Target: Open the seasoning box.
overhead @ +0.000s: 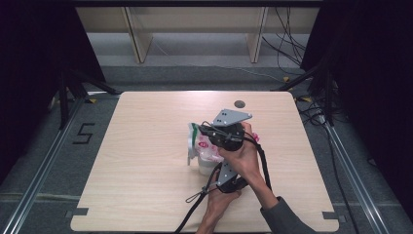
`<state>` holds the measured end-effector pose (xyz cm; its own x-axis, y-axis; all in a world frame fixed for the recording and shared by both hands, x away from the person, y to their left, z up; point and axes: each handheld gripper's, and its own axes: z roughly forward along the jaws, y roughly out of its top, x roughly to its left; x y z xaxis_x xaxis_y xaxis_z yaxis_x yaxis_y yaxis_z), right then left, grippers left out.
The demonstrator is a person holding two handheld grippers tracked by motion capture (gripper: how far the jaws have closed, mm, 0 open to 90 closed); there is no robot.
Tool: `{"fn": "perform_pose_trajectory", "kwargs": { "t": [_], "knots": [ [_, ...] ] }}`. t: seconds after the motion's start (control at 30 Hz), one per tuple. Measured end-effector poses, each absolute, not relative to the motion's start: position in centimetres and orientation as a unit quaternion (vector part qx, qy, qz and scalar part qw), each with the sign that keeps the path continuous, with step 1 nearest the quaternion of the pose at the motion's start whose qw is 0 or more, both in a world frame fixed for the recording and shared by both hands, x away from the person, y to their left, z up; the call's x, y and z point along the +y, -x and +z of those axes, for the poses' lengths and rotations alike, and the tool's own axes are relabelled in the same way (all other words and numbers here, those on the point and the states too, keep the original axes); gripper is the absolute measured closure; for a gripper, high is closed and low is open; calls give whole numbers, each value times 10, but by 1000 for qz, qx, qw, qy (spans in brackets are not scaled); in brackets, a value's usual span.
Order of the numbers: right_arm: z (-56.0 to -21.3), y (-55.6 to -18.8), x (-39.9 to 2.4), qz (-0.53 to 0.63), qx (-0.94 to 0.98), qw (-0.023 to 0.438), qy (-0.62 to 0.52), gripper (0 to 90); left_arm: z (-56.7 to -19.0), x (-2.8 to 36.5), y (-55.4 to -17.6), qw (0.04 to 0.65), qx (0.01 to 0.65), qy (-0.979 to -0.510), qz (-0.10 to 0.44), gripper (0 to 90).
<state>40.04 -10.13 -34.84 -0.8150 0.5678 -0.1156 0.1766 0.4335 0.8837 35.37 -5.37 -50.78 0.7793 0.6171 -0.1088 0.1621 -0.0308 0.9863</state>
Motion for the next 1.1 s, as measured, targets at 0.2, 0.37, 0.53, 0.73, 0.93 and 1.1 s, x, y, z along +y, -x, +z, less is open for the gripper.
{"fn": "perform_pose_trajectory", "kwargs": {
  "t": [0.2,0.37,0.53,0.73,0.93,1.1],
  "knots": [
    [-354,-404,-100,479,823,202,-229,896,-511,-55,-355,636,285,-696,172,728],
    [-351,-401,-99,478,824,206,-226,895,-509,-54,-355,640,283,-694,170,728],
    [-351,-402,-101,484,819,206,-228,895,-509,-54,-355,637,281,-697,172,728],
    [-351,-403,-102,481,822,201,-229,896,-510,-54,-355,635,282,-698,172,727],
    [-350,-403,-105,481,822,195,-232,896,-512,-53,-355,626,283,-706,172,721],
    [-348,-402,-109,488,816,202,-234,897,-514,-54,-356,626,288,-703,176,715]
  ]
}}
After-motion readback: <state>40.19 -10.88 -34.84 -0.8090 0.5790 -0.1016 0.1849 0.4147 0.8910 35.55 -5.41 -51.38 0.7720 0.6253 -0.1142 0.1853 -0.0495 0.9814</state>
